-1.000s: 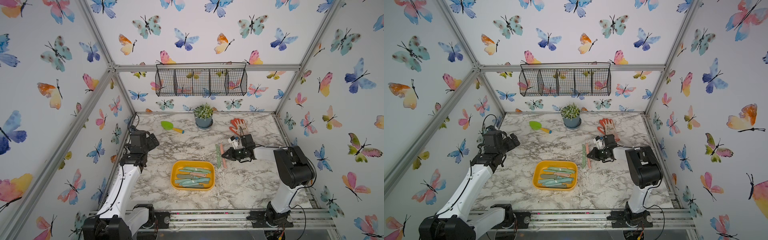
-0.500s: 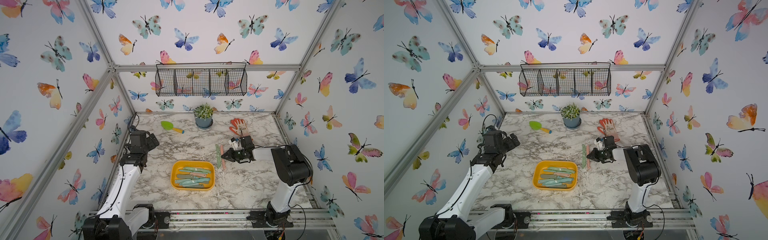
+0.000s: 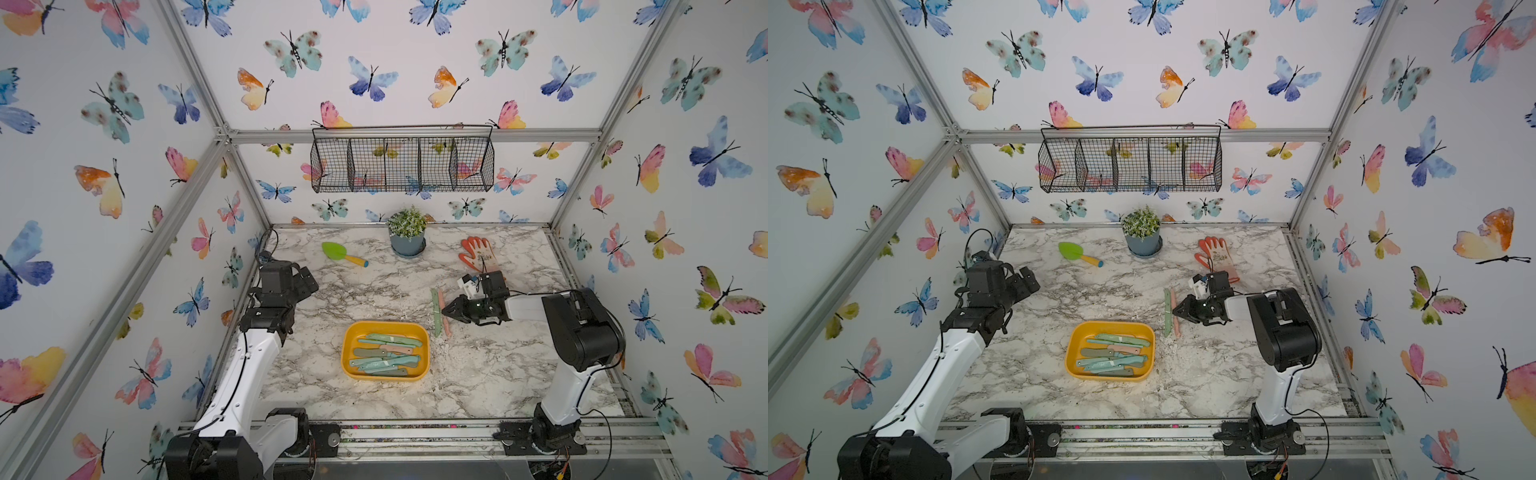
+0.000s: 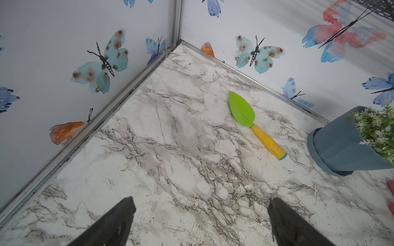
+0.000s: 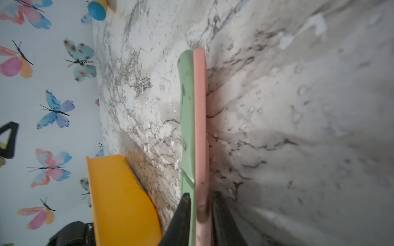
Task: Take the fruit knife out of the storage box
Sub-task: Place the fruit knife at the center of the board.
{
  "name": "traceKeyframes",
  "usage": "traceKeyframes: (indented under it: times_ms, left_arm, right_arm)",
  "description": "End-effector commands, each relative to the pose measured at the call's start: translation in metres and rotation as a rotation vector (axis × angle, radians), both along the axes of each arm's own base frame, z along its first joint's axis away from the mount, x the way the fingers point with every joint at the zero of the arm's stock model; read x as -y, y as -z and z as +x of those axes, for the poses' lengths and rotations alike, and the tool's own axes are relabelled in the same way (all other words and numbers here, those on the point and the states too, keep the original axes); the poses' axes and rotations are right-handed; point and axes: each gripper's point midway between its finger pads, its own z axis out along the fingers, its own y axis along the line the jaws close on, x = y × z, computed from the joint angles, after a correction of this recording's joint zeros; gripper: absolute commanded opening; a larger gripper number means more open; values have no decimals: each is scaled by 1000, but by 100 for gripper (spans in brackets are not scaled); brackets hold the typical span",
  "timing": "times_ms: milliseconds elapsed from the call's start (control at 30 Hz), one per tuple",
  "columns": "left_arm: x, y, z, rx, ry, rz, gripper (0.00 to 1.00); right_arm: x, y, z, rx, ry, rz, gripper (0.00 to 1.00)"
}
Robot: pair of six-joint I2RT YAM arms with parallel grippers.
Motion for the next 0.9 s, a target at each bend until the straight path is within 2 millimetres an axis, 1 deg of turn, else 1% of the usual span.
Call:
traceKeyframes:
  times_ms: [0, 133, 267, 333, 367, 400, 467, 500, 567, 667, 733, 800, 867]
  left_arm:
    - [-1, -7, -2, 14, -6, -7, 99]
    - [-1, -7, -2, 14, -7, -6, 98]
    - [-1, -6, -2, 13, -7, -6, 98]
    - [-1, -6, -3, 12, -7, -6, 98]
    - [-2, -7, -2, 13, -8, -6, 98]
    - [-1, -7, -2, 14, -7, -6, 98]
    - [-1, -7, -2, 13, -6, -8, 98]
    - [-1, -7, -2, 13, -6, -8, 98]
    - [-1, -6, -2, 10, -6, -9, 99]
    - [-1, -6, -2, 11, -7, -10, 99]
    - [-2, -6, -2, 10, -7, -10, 98]
    - [-1, -5, -2, 8, -5, -12, 98]
    - [0, -5, -1, 8, 3, -14, 99]
  right_arm:
    - [10, 12, -5, -39, 22, -55, 29]
    - [14, 6, -5, -21, 34, -77, 34]
    - [21, -7, 0, 28, 51, -123, 38]
    - [31, -22, 8, 99, 82, -183, 41]
    - [34, -33, 13, 151, 89, -203, 42]
    - [35, -47, 16, 214, 82, -221, 43]
    - [32, -76, 21, 346, 31, -242, 45]
    - [26, -91, 20, 417, -13, -243, 45]
    - [13, -115, 15, 528, -88, -241, 47]
    - [-12, -143, -1, 684, -225, -237, 48]
    - [-34, -157, -19, 786, -331, -217, 50]
    - [-60, -170, -44, 884, -455, -176, 51]
    - [-82, -177, -66, 954, -567, -147, 52]
